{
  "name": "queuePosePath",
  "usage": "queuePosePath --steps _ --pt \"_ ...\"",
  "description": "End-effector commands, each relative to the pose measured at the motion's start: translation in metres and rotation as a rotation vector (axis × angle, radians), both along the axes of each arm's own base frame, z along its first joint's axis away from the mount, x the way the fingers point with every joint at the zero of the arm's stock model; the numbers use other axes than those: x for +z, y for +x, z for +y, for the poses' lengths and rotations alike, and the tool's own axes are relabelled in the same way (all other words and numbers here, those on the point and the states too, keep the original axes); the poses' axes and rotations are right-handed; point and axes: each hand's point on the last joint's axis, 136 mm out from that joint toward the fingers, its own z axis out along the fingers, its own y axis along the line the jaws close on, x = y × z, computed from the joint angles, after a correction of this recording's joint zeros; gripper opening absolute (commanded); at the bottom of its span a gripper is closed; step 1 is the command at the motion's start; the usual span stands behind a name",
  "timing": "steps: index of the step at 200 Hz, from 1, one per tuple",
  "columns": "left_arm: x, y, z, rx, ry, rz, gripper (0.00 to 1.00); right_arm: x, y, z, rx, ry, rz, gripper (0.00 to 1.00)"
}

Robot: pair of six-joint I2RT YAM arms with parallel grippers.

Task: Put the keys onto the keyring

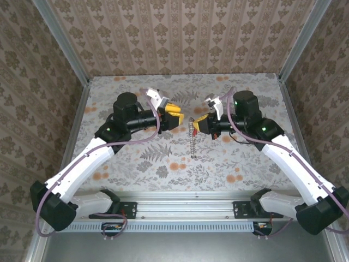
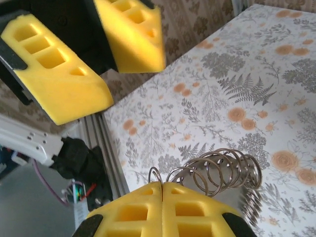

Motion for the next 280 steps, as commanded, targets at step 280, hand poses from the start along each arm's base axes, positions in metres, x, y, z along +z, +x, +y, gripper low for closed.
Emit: queuePosePath --steps 280 --pt "-0.014 -0.027 -0.039 -0.255 0.013 0.118 0.26 0.016 -0.005 -0.002 0.058 -0.079 -0.118 0.00"
